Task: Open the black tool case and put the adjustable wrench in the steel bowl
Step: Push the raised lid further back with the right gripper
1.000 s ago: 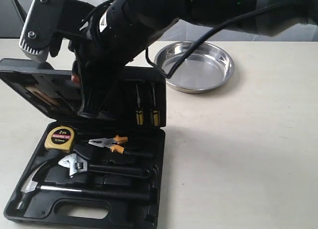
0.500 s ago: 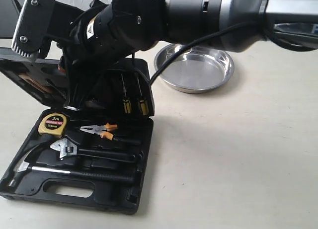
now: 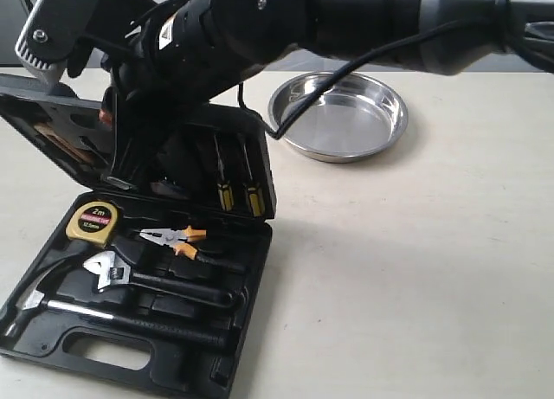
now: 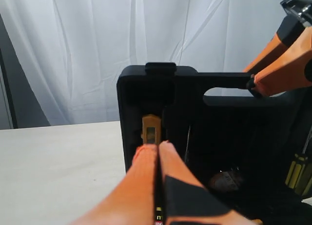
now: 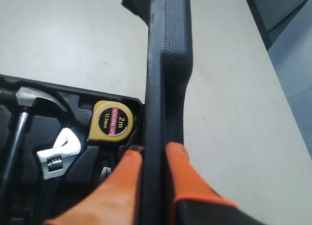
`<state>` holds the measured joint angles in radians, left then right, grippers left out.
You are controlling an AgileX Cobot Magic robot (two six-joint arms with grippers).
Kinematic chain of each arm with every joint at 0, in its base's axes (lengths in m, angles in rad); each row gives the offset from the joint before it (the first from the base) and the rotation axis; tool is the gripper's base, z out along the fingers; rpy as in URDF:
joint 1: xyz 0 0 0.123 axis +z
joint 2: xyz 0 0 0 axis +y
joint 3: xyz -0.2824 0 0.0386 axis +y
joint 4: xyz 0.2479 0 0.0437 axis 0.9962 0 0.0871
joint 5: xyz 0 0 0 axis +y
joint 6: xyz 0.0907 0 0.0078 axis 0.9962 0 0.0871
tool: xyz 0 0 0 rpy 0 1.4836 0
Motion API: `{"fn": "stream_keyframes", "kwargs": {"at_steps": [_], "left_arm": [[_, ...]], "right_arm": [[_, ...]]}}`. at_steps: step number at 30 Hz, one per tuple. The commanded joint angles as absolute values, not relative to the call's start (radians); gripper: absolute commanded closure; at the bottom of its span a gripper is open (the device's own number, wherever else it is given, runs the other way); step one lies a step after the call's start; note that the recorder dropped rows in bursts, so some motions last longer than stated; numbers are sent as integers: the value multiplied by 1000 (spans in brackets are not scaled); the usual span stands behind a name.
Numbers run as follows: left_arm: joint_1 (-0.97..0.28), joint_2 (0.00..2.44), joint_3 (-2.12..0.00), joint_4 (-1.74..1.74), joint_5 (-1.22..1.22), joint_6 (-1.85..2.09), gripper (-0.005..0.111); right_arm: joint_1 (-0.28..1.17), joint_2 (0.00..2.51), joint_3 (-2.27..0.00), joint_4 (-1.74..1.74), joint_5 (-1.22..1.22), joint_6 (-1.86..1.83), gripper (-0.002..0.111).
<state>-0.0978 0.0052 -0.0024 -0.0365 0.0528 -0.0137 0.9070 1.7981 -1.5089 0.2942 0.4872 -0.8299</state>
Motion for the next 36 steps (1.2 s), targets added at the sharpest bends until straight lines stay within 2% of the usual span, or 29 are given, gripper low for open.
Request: {"fn": "stream_keyframes", "kwargs": {"at_steps": [1, 20, 30, 36], "left_arm": [[-102, 0, 0, -37, 51, -16, 107], [-102, 0, 0, -37, 49, -16, 107], [-102, 0, 0, -37, 49, -16, 107], [-102, 0, 0, -37, 49, -16, 107]], "right_arm": [[907, 1734, -1520, 322, 433, -833, 109], [907, 1754, -1520, 367, 439, -754, 109], [742, 1782, -1520, 454, 423, -738, 109], [696, 1826, -1520, 444, 421, -738, 109]]}}
